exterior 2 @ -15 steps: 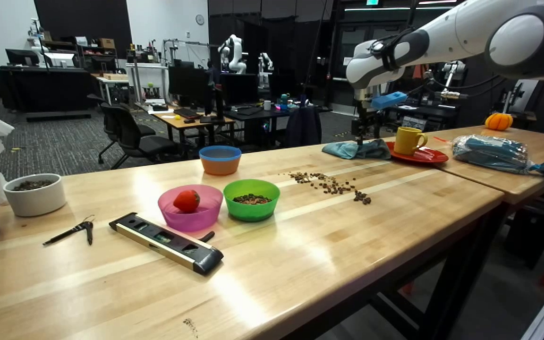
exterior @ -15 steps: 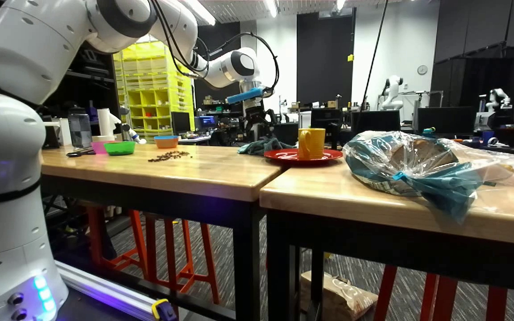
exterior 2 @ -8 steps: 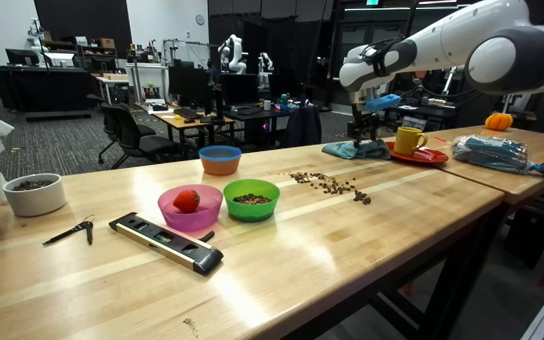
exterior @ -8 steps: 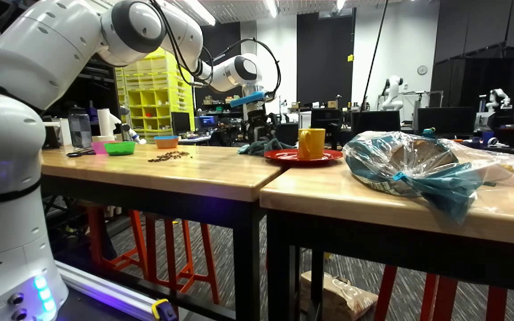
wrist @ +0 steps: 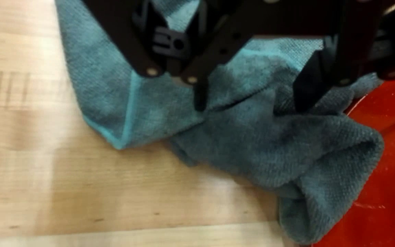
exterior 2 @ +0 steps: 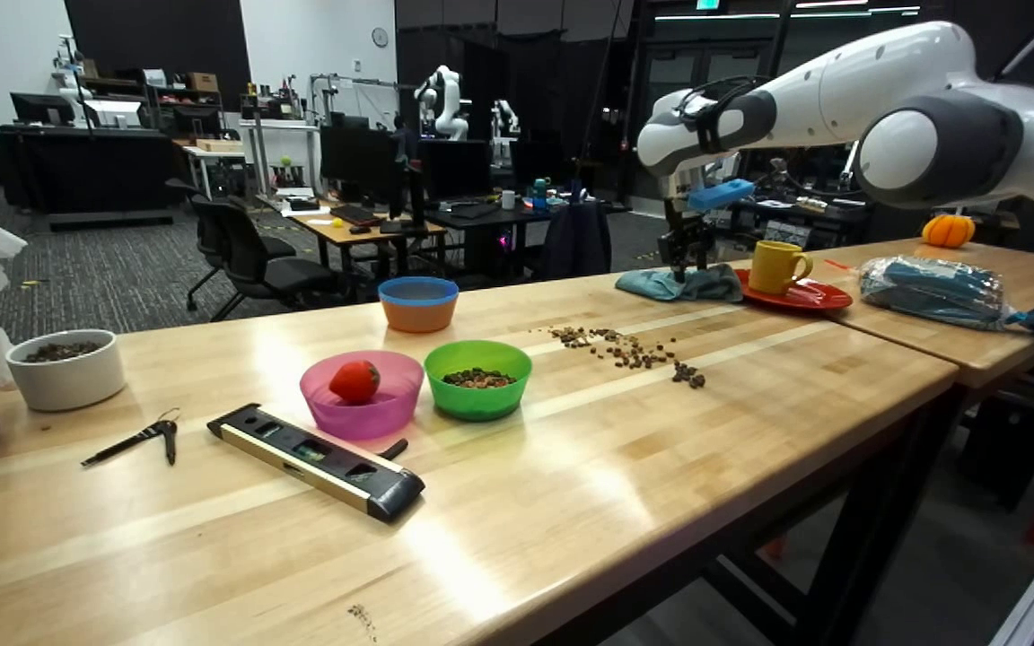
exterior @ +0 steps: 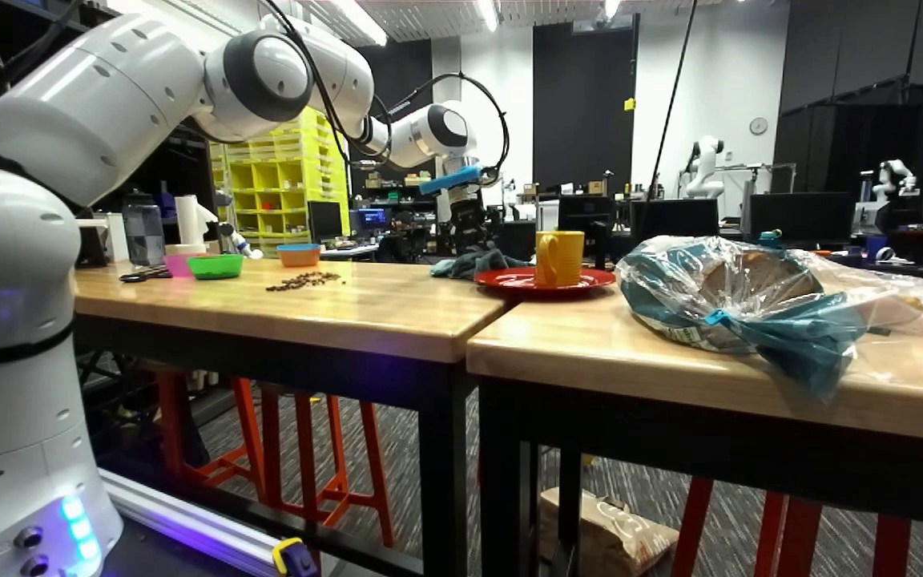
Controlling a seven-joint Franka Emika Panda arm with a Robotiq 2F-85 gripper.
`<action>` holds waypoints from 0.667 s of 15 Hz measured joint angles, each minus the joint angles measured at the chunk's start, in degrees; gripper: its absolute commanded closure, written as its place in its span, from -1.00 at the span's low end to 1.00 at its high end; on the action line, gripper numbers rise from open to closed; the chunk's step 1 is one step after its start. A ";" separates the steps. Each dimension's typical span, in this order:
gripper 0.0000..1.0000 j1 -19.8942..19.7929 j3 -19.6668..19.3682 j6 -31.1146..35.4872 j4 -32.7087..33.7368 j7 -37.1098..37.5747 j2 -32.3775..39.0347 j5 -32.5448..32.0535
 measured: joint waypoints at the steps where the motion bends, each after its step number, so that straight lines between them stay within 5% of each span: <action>1: 0.44 -0.11 0.01 -0.77 1.00 0.00 0.78 0.00; 5: 0.99 -0.40 0.18 -3.82 4.96 -0.18 3.40 0.00; 10: 0.98 -0.10 1.23 -6.33 6.61 -1.39 4.21 0.00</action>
